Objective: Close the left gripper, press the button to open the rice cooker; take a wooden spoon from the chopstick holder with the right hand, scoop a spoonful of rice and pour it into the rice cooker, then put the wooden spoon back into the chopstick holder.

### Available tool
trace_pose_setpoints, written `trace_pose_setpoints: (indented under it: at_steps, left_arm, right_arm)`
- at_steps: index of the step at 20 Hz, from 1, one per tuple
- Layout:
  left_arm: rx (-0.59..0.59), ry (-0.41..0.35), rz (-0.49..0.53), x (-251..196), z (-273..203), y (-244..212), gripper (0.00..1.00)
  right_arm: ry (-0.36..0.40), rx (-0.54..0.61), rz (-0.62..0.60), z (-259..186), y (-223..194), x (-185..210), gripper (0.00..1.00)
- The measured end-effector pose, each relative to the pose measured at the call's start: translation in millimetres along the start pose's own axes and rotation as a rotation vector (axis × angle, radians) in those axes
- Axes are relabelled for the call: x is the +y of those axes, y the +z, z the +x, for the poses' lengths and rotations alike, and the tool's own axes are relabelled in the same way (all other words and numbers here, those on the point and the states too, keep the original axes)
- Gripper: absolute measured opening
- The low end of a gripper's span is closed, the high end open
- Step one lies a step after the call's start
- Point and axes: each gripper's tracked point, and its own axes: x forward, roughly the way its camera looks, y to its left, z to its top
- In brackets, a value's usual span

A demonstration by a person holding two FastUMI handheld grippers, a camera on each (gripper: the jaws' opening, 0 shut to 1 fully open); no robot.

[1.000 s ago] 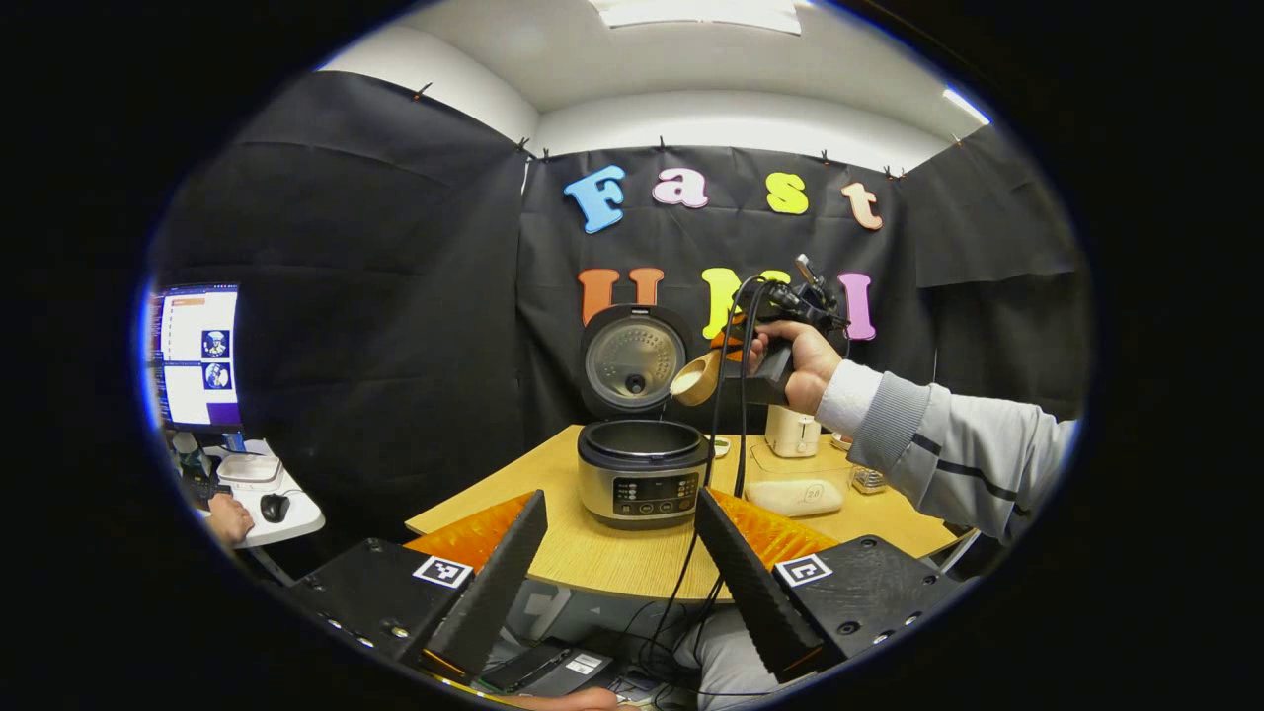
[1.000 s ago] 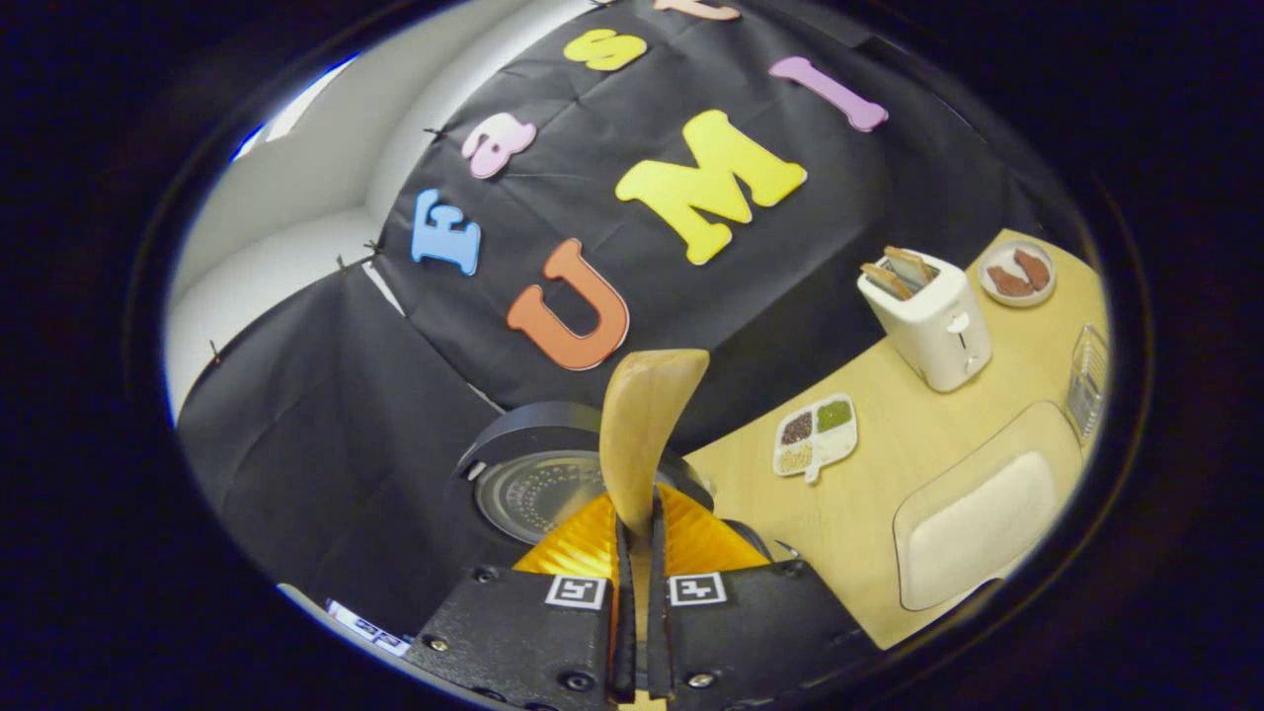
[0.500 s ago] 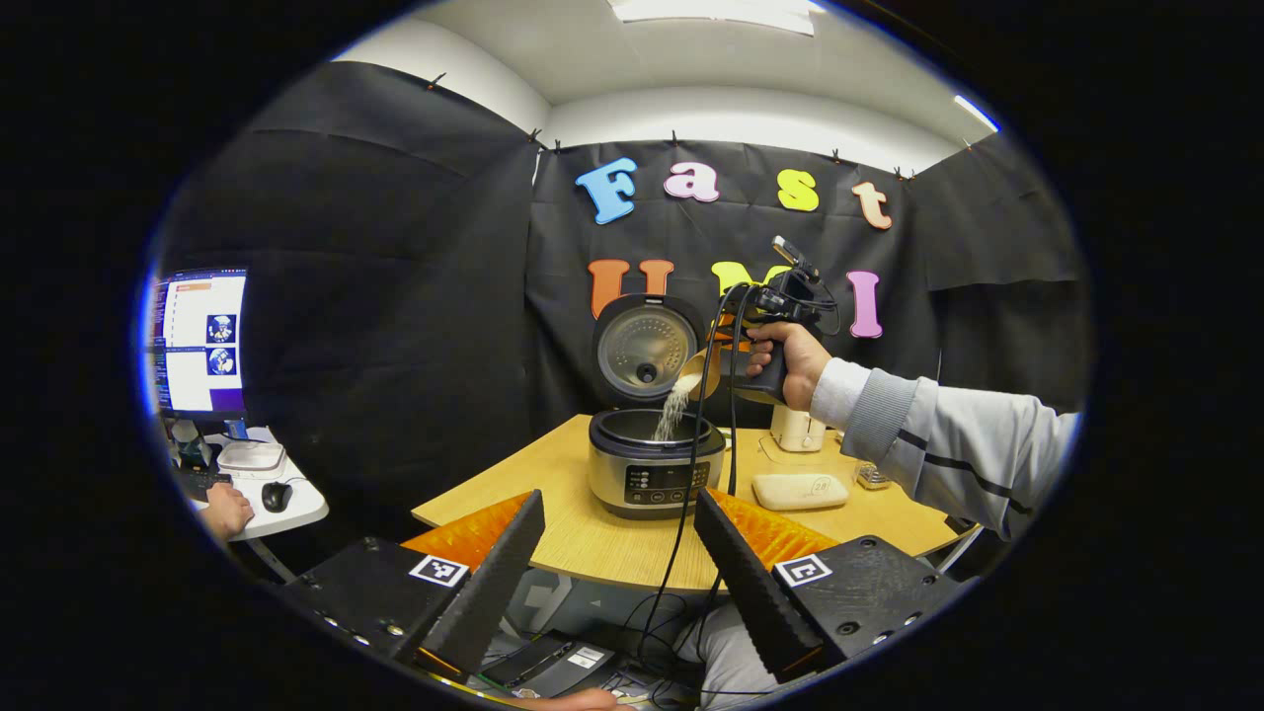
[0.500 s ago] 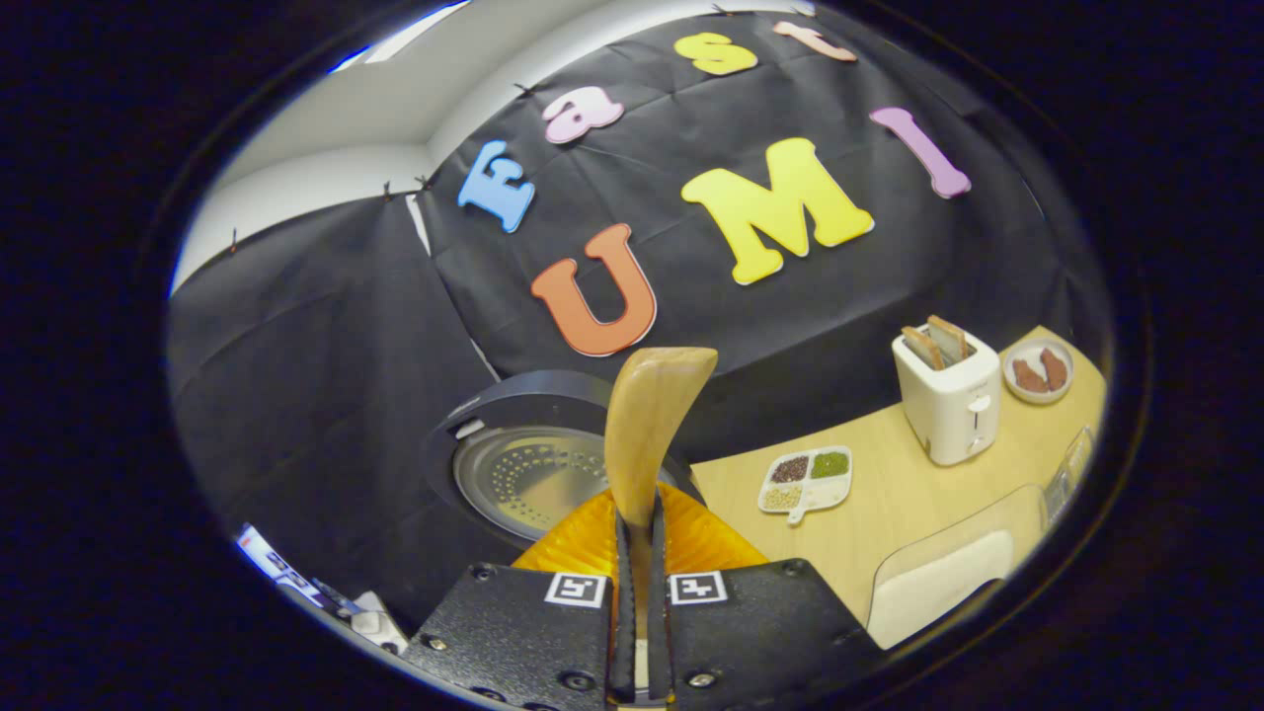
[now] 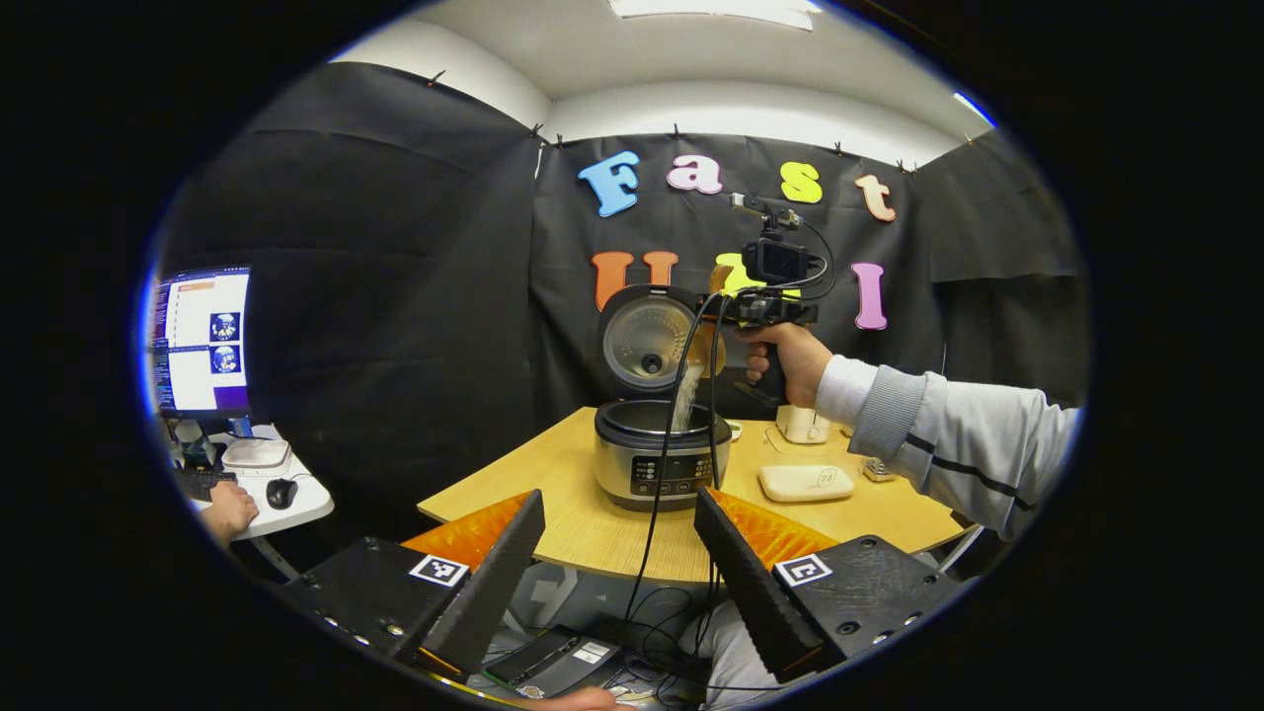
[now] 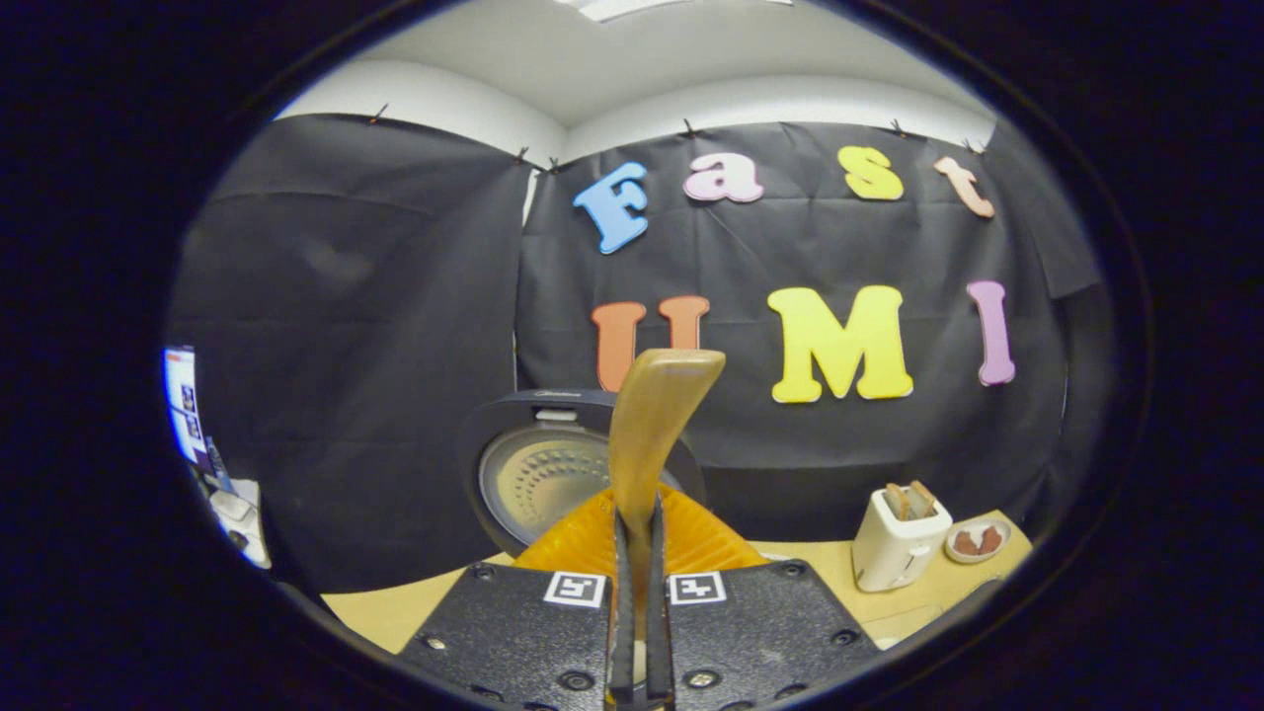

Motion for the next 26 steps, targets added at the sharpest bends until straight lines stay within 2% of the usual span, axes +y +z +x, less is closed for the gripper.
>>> trace_pose_setpoints:
  at_steps: [4,10,15,18,26]
  left_arm:
    - [0.008,-0.007,-0.012,0.8,-2.0,-2.3,0.97]
    - [0.021,0.01,-0.004,-1.0,0.5,-3.5,0.98]
    - [0.001,-0.001,0.032,-17.1,1.0,5.0,0.98]
    - [-0.008,-0.032,0.037,-33.2,2.4,9.4,0.97]
    - [-0.009,-0.055,0.024,-59.4,10.6,16.1,0.98]
  right_arm:
    - [-0.005,-0.053,-0.12,-7.8,1.7,10.6,0.1]
    - [-0.021,-0.057,-0.108,-13.7,3.7,-1.5,0.1]
    - [-0.072,-0.066,-0.09,-26.7,15.6,-48.4,0.1]
    - [-0.114,-0.077,-0.074,-37.2,27.3,-86.4,0.1]
    - [-0.209,-0.088,-0.025,-68.3,34.6,-186.4,0.1]
